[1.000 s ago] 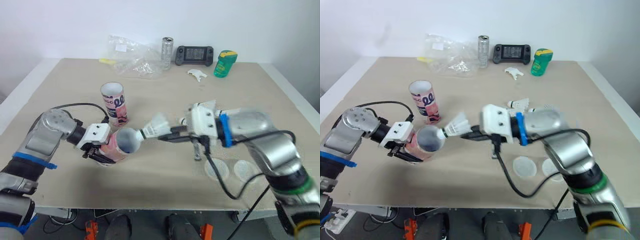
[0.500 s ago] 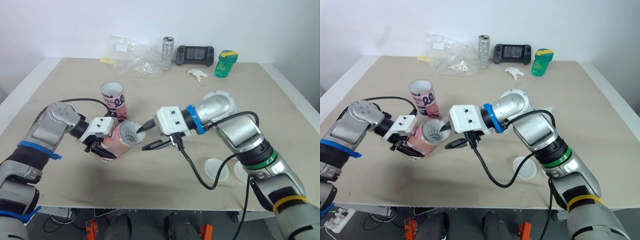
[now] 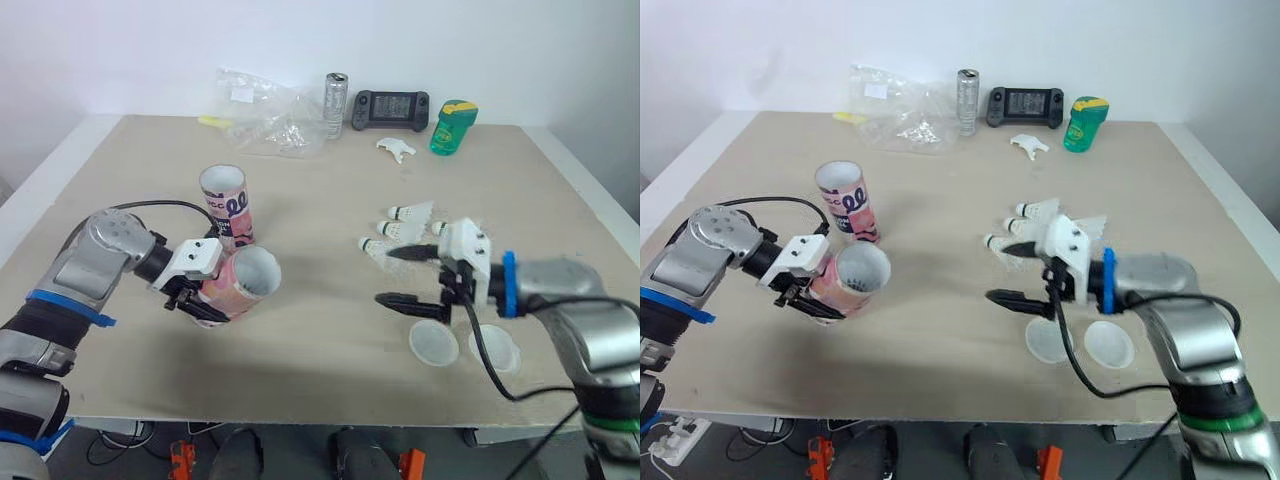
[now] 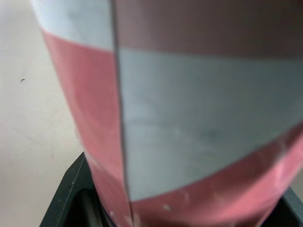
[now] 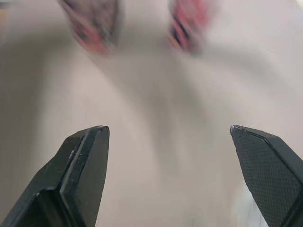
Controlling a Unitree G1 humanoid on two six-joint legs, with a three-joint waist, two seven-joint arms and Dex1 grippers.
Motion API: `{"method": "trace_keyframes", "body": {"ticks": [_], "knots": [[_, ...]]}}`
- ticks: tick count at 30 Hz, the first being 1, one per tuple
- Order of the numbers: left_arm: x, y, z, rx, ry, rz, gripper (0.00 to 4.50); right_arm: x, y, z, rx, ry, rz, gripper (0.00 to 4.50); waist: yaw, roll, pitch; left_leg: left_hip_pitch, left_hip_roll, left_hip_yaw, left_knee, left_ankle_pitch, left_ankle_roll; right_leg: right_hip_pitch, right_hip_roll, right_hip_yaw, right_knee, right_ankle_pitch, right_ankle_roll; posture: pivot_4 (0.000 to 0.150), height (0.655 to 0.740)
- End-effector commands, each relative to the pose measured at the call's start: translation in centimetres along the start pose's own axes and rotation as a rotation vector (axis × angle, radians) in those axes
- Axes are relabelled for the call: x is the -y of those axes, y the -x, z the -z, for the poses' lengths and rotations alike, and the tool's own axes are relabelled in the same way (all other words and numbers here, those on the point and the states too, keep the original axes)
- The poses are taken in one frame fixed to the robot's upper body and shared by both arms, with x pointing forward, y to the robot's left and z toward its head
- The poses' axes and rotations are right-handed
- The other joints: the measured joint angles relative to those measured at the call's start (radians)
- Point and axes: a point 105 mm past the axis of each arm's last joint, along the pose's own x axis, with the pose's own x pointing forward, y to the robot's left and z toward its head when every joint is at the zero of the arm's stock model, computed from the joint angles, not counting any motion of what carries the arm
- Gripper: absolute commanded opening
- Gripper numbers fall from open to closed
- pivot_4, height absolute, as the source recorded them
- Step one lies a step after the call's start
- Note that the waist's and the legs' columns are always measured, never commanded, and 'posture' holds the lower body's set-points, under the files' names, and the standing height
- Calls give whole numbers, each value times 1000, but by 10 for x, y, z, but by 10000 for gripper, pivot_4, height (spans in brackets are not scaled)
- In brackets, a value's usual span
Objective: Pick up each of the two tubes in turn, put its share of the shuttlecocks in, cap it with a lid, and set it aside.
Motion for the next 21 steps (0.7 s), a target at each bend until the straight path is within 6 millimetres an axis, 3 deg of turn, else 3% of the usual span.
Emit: {"method": "trace_keyframes", "body": {"ticks": [1, 6, 10, 19, 21], "knots": [[7, -3, 9, -26, 34, 28, 24564, 3, 8, 4, 12, -42, 95, 43714, -2, 0, 0, 0, 0, 0, 0, 0, 0, 0, 0, 0, 0, 0, 0, 1500, 7236], [6, -5, 10, -33, 33, 30, 24564, 32, -9, 19, 2, -104, 243, 43714, -15, 0, 0, 0, -1, 0, 3, 0, 0, 1, -1, 1, 0, 2, 2, 1500, 7236], [3, -6, 10, -40, 33, 29, 24564, 54, -22, 20, 26, -150, 302, 43714, -16, 0, 0, 0, -1, 1, 4, 0, 0, 1, -1, 2, 0, 3, 2, 1500, 7236], [3, -9, 7, -33, 28, 27, 24564, 60, -52, 25, 3, -160, 277, 43714, -14, 1, 0, 0, -1, 0, 1, 0, 1, 1, 0, 1, 0, -1, 1, 1500, 7236], [3, -9, 6, -28, 28, 26, 24564, 63, -60, 23, 7, -158, 285, 35977, -14, 1, 0, 0, -1, 0, 1, 0, 1, 1, 0, 1, 0, 0, 1, 1500, 7236]]}}
